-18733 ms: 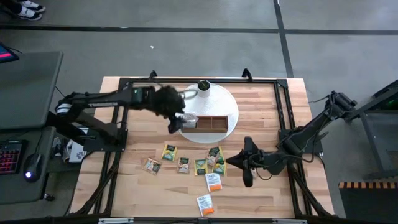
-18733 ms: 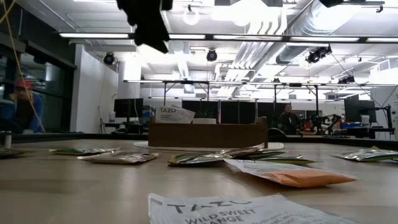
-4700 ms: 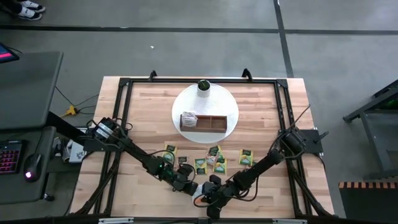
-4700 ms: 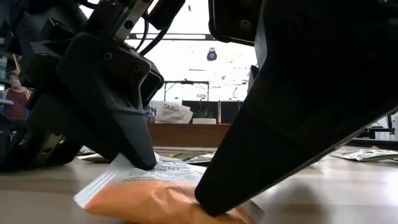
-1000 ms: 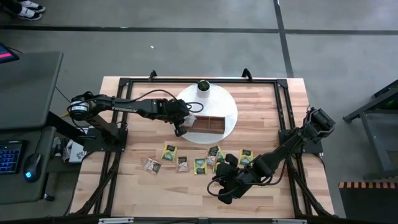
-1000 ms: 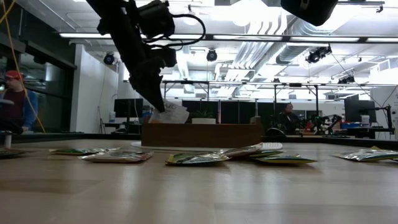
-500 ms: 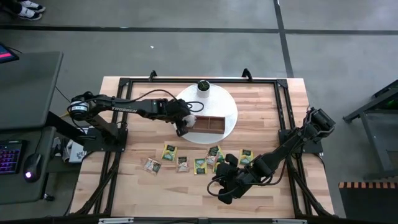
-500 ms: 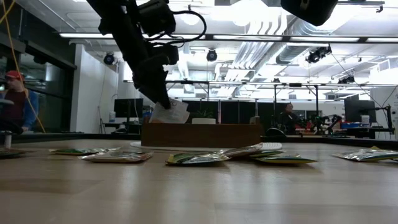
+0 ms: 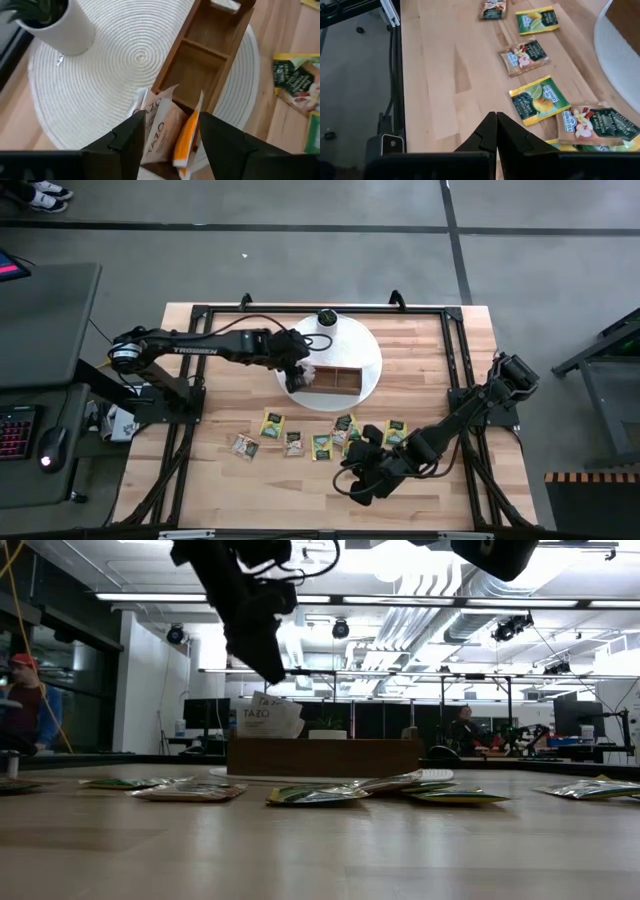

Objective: Pick & Place Tea
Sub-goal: Put the yellow tea bag into the middle section of the wooden organizer

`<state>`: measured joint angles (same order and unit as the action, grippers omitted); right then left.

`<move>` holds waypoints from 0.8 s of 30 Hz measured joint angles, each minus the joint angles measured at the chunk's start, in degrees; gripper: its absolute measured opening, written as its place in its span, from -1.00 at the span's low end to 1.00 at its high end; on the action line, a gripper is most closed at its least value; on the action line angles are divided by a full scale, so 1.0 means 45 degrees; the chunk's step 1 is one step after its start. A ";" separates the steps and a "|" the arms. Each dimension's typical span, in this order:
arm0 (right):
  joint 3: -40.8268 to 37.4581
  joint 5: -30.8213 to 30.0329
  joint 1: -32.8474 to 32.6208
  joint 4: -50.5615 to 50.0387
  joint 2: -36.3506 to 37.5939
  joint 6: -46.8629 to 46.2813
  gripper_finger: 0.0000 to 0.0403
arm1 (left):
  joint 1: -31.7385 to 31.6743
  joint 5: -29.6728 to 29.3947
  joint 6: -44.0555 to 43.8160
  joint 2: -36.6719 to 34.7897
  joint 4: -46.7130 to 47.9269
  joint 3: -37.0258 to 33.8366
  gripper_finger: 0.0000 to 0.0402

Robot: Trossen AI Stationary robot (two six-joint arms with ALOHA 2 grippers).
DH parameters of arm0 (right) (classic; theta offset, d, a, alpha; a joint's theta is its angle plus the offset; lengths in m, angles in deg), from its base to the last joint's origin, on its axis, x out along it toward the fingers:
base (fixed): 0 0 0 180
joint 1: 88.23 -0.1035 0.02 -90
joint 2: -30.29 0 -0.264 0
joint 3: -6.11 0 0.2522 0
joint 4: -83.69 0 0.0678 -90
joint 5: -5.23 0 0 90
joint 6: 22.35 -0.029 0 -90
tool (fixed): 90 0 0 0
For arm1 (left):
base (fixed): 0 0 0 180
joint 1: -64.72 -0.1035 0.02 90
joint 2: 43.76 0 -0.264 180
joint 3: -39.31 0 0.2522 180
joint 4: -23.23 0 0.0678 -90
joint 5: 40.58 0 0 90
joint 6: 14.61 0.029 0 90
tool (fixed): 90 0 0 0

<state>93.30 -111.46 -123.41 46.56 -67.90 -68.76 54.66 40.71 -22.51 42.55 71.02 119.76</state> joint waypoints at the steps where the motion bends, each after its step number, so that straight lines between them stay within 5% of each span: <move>1: 0.0000 0.0019 0.0055 0.0005 0.0000 0.0060 -1.00 | 0.0000 0.0005 -0.0005 -0.0027 0.0025 0.0097 -0.09; 15: -0.1730 0.2433 0.1472 0.2744 -0.0015 0.0651 -1.00 | 0.0140 -0.0479 -0.0692 -0.0224 0.1510 0.0255 -0.10; 24: -0.2948 0.3965 0.2623 0.4534 -0.0014 0.1127 -1.00 | 0.2166 -0.0814 -0.2398 -0.0841 0.1220 0.0281 -0.10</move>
<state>80.04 -93.62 -111.61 66.96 -67.96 -63.69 64.40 37.04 -33.30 38.76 76.51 121.03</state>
